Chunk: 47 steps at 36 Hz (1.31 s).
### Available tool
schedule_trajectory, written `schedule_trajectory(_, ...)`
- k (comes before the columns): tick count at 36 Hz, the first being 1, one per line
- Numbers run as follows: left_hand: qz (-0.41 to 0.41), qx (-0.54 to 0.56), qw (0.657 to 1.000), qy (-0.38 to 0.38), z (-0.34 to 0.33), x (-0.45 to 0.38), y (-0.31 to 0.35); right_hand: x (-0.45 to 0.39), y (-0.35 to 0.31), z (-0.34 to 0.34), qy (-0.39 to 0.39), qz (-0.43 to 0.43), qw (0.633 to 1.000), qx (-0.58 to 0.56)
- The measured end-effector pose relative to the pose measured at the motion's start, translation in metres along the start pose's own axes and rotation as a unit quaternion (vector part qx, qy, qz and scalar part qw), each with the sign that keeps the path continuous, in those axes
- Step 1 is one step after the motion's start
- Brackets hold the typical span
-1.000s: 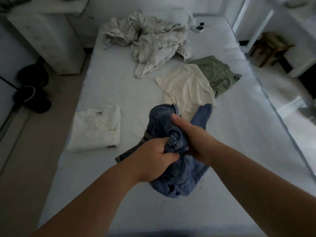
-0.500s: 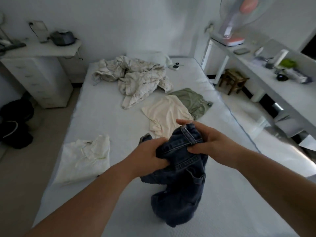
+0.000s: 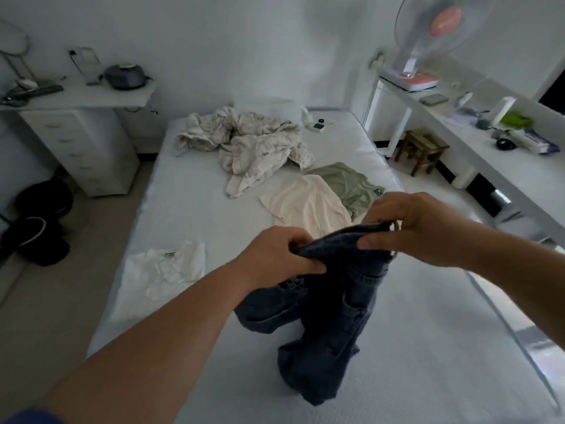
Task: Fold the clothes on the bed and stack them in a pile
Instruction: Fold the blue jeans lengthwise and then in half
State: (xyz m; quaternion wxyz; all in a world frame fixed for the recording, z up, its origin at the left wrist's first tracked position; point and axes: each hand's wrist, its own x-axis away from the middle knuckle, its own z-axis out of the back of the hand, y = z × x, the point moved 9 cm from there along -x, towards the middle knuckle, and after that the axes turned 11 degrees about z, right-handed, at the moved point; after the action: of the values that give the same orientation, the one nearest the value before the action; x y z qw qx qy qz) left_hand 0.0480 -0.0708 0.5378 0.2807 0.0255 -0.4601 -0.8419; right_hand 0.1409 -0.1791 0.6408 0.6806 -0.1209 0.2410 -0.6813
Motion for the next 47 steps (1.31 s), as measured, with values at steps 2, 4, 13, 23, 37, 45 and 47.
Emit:
schedule_trajectory(2,0.032,-0.056,0.997,-0.052,-0.014,-0.003,-0.02,0.007,0.015,0.003,-0.011,-0.035,0.999,-0.029)
schedule_trajectory(4,0.075,-0.086,0.991,-0.068,-0.022,-0.007,-0.045,0.017,0.034,0.009,-0.016,-0.066,0.997,-0.04)
schedule_trajectory(13,0.092,-0.223,0.969,-0.043,-0.02,-0.035,-0.072,0.113,0.132,0.091,0.107,-0.182,0.976,-0.058)
schedule_trajectory(23,0.0,-0.305,0.951,-0.043,-0.085,-0.126,0.052,0.253,0.224,0.16,0.092,-0.316,0.935,0.131)
schedule_trajectory(37,-0.058,-0.25,0.966,0.034,-0.243,-0.278,0.341,0.437,0.364,0.284,0.073,-0.485,0.841,0.228)
schedule_trajectory(45,-0.13,-0.089,0.982,0.107,-0.257,-0.314,0.517,0.508,0.354,0.417,0.342,-0.485,0.763,0.256)
schedule_trajectory(47,-0.132,0.016,0.989,0.068,-0.26,-0.318,0.544,0.517,0.344,0.438,0.383,-0.47,0.755,0.248)
